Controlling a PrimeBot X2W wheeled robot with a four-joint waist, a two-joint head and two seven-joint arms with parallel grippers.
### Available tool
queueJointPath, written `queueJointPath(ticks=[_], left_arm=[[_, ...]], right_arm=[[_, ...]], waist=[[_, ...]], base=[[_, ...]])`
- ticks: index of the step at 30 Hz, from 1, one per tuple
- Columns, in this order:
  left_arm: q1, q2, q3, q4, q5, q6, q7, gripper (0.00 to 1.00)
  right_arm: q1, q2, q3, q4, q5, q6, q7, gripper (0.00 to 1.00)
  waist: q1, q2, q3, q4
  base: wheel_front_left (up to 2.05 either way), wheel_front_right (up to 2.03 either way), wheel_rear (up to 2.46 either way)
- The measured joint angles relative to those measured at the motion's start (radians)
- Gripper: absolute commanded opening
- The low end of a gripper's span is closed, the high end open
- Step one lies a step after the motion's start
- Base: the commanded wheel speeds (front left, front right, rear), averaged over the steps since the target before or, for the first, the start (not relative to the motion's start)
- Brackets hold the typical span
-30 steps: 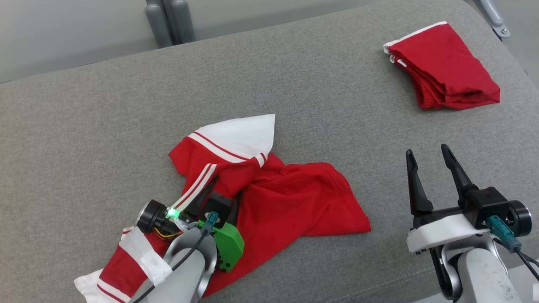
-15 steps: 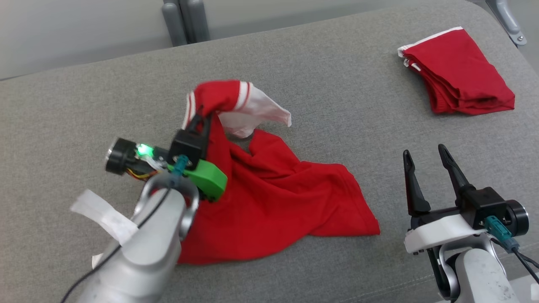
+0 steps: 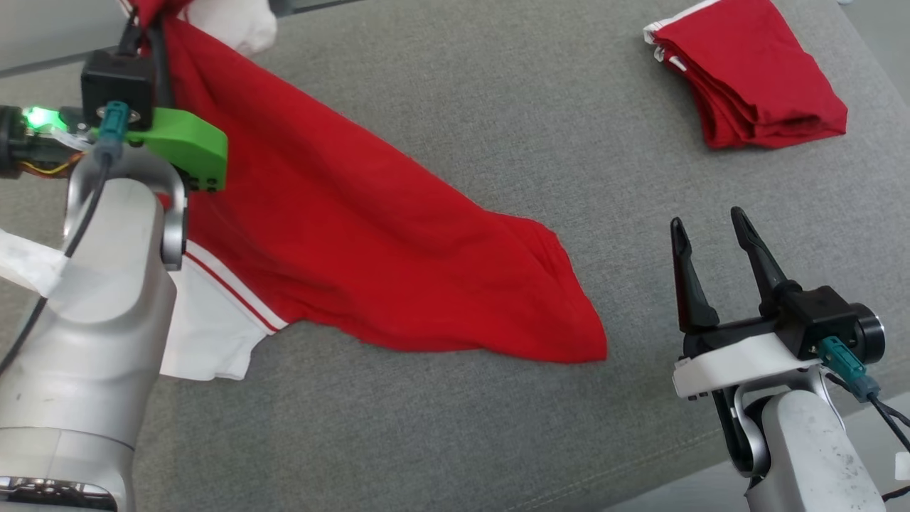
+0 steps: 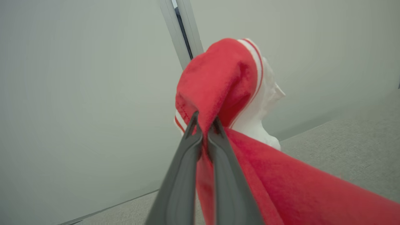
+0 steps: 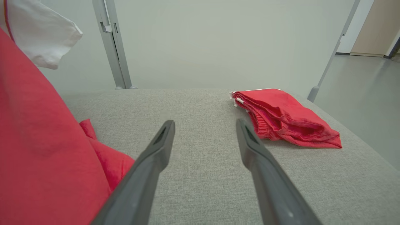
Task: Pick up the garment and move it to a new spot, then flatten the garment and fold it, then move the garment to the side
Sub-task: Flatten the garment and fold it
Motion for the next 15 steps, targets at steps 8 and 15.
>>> queueJointPath(ticks=[8, 15], left_arm=[[-0.071, 0.046, 0.059, 0.073, -0.014, 0.057, -0.004, 0.00], [-0.079, 0.080, 0.098, 0.107, -0.034, 0.067, -0.005, 0.17]], right_arm=[[-0.022, 0.000, 0.006, -0.010, 0.017, 0.000, 0.000, 1.00], [-0.035, 0.000, 0.006, -0.012, 0.023, 0.000, 0.000, 1.00]], waist=[[0.0000, 0.0000, 0.081, -0.060], [0.0000, 0.0000, 0.119, -0.094]], base=[[0.00, 0.00, 0.00], [0.00, 0.00, 0.00]])
